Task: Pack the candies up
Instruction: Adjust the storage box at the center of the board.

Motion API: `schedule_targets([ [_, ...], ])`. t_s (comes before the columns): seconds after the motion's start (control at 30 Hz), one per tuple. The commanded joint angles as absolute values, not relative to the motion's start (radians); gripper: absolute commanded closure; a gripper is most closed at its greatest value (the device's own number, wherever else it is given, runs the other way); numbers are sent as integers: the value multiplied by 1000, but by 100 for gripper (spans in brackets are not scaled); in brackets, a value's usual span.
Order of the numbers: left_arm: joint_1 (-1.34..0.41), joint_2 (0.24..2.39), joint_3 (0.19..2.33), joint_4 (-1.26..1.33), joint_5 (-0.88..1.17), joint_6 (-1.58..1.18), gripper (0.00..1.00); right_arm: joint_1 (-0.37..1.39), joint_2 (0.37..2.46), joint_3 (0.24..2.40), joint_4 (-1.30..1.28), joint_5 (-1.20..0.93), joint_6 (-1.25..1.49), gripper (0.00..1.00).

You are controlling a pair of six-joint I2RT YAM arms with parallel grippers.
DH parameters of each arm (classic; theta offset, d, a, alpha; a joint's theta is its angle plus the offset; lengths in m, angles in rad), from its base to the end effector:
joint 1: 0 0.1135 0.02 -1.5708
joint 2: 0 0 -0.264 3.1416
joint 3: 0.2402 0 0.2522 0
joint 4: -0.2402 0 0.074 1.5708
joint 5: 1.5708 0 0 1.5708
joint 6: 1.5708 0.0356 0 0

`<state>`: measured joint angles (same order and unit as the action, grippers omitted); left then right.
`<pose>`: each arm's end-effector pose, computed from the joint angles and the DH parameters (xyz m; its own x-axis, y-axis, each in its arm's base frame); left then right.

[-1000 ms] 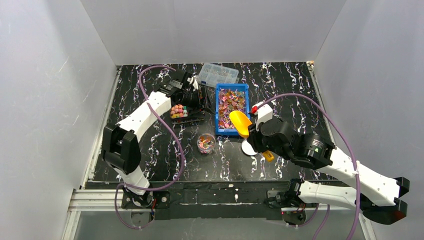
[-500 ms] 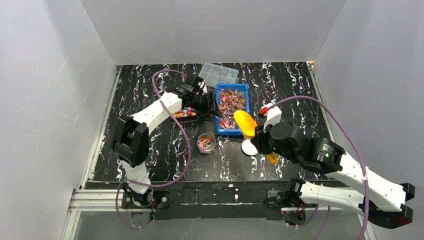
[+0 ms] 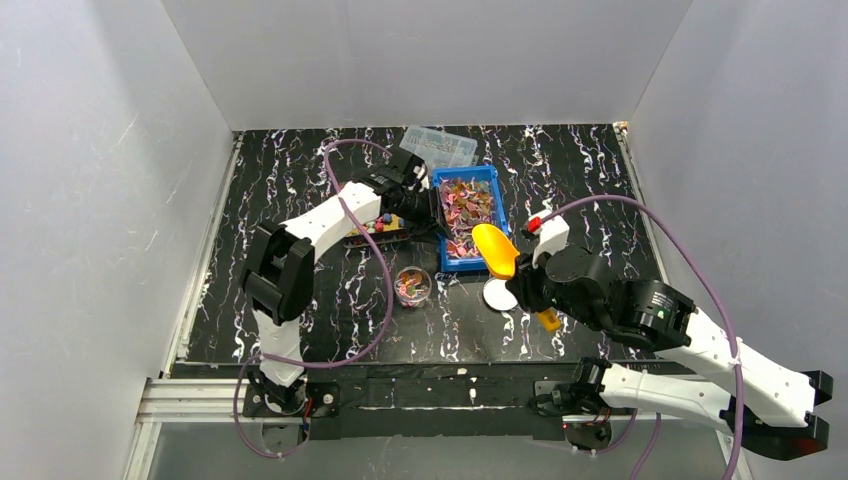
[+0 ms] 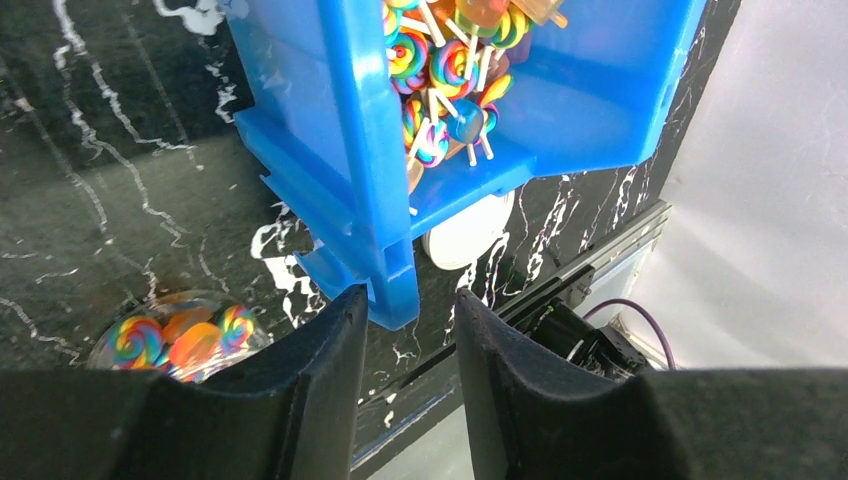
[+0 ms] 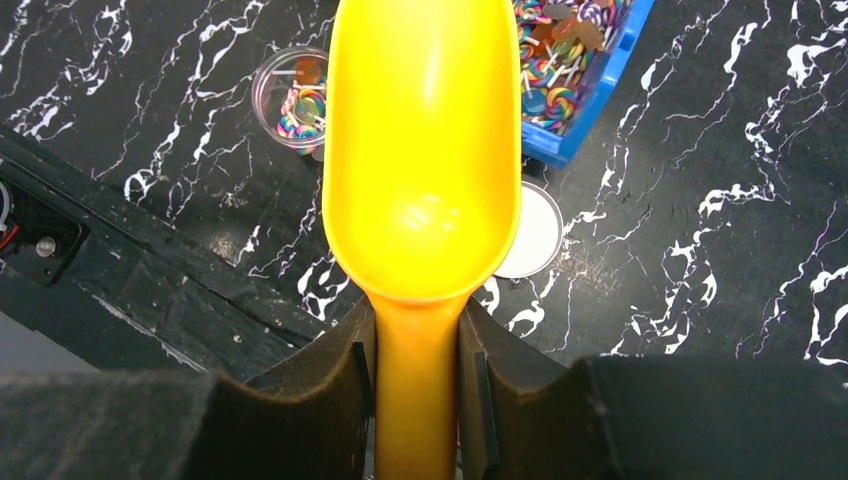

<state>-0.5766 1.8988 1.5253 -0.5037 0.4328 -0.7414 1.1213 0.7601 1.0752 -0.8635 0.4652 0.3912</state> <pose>0.3465 -0.2431 0.2482 -0.9615 -0.1060 -0.2537 0.0955 0.7366 -0.6696 0.0723 0.1131 0.3732 -0.4529 -0.1545 -0.8781 -0.5040 0.8568 0.1092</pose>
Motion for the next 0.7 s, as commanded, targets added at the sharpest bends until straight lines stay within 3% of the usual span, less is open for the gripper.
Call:
schedule_targets([
  [0.0, -623, 1913, 1603, -469, 455, -757, 66, 1124, 750, 1070, -835, 468, 413, 99],
  [0.67, -711, 2182, 1911, -423, 490, -787, 68, 1124, 799, 1206, -910, 544, 481, 99],
])
